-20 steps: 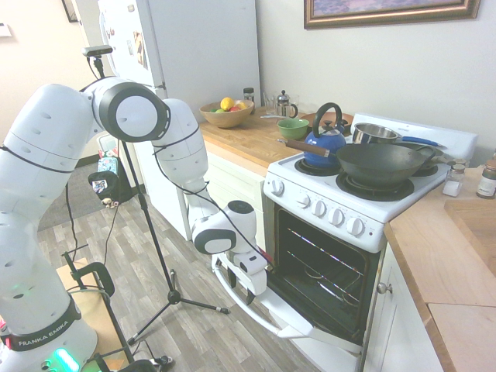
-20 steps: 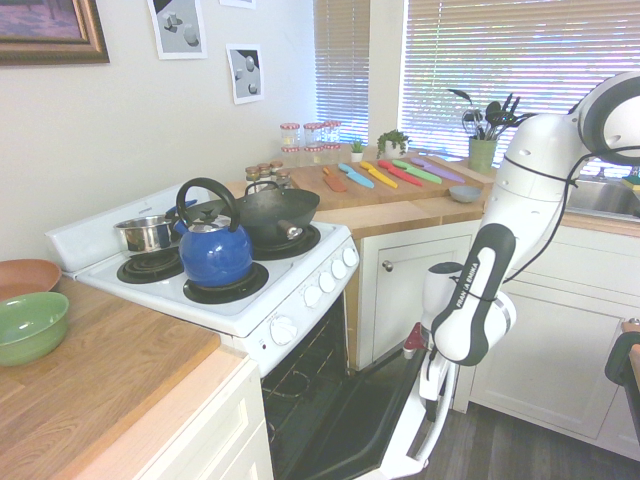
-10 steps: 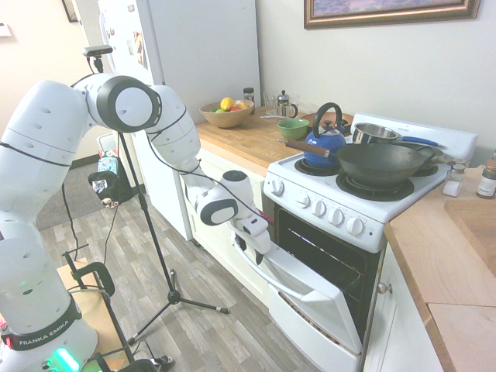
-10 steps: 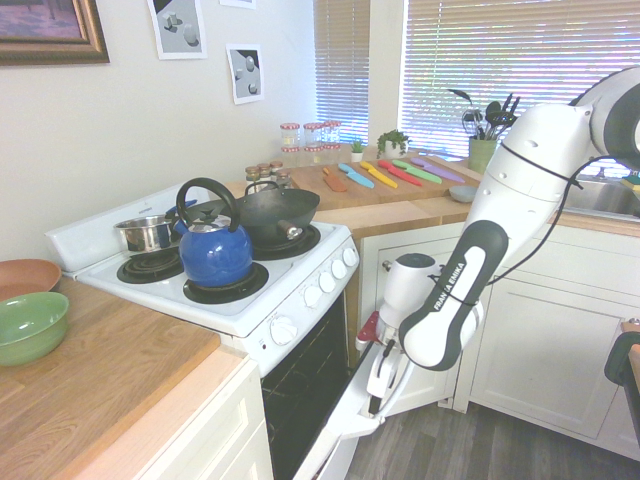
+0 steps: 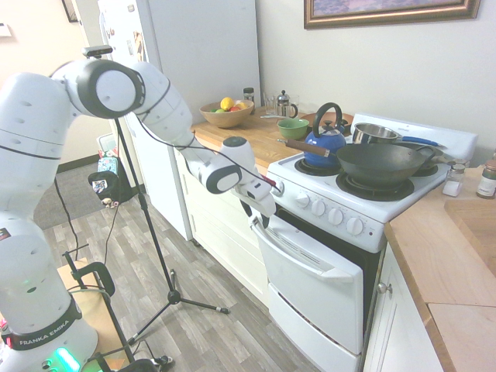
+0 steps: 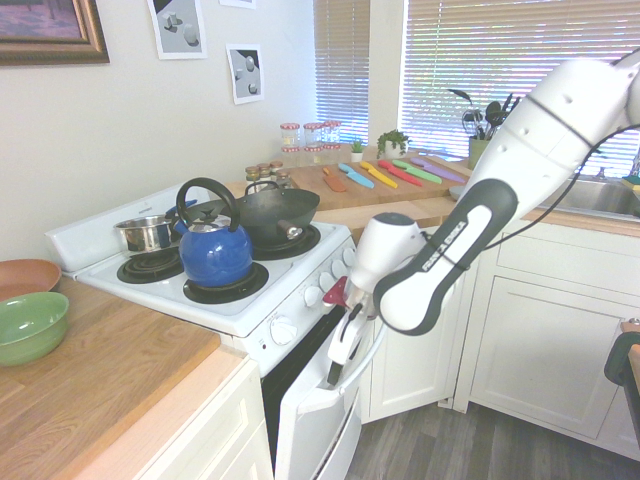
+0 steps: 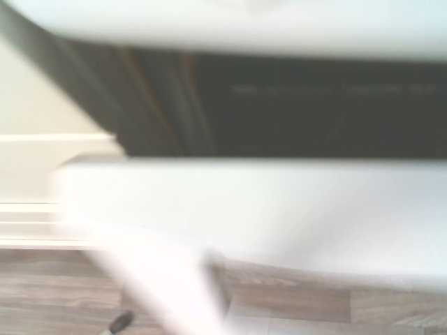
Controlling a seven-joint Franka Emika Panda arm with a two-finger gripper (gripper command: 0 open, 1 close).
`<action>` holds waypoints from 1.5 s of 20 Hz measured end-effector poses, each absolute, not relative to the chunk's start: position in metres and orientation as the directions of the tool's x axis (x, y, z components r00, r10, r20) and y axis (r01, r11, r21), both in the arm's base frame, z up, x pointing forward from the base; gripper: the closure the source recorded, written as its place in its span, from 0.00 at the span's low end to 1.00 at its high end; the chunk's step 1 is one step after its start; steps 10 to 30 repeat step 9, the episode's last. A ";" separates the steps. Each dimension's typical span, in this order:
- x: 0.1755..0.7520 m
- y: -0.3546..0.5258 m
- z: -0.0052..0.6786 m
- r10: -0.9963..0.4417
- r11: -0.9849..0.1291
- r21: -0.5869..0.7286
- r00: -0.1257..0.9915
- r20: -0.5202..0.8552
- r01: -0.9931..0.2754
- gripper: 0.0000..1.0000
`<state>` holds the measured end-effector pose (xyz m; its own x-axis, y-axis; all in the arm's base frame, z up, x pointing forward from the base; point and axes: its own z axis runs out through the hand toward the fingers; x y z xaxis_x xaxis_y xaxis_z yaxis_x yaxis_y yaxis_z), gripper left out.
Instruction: Close the oven
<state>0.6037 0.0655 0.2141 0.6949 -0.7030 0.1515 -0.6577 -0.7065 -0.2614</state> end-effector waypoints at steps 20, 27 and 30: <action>0.484 0.045 0.299 -0.686 -0.727 -0.091 0.716 0.131 -0.680 0.00; 0.484 0.045 0.299 -0.686 -0.727 -0.091 0.716 0.131 -0.680 0.00; 0.484 0.045 0.299 -0.686 -0.727 -0.091 0.716 0.131 -0.680 0.00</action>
